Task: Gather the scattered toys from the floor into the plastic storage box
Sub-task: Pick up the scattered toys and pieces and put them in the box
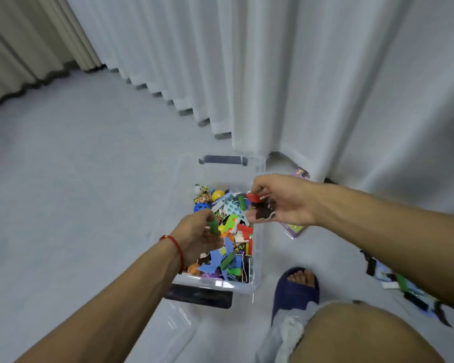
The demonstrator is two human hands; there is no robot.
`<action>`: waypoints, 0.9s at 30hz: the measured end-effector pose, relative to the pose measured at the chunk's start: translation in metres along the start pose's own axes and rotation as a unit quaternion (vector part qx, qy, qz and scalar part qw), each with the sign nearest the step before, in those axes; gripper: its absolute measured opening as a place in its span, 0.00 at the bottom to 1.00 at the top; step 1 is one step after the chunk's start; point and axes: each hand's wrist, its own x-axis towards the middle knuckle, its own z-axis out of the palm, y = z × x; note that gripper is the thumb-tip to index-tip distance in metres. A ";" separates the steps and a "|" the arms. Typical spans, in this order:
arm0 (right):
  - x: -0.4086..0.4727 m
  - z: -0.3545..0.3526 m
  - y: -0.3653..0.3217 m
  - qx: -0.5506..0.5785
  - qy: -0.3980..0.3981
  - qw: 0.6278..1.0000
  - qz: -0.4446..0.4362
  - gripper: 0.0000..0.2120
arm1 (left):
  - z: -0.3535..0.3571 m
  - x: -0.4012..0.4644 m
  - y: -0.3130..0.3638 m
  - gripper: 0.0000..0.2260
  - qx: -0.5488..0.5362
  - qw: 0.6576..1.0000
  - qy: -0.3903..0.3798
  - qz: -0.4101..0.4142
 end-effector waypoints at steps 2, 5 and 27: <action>0.006 0.012 0.002 -0.045 0.010 0.999 -0.003 0.02 | -0.008 0.001 0.005 0.09 0.053 0.998 0.024 0.011; 0.009 -0.012 0.006 -0.130 0.063 0.989 0.014 0.08 | 0.001 0.000 0.006 0.08 0.134 0.987 0.055 0.071; -0.007 -0.383 0.312 -0.386 0.472 0.787 0.093 0.32 | 0.346 0.143 -0.146 0.25 0.655 0.616 -0.266 0.349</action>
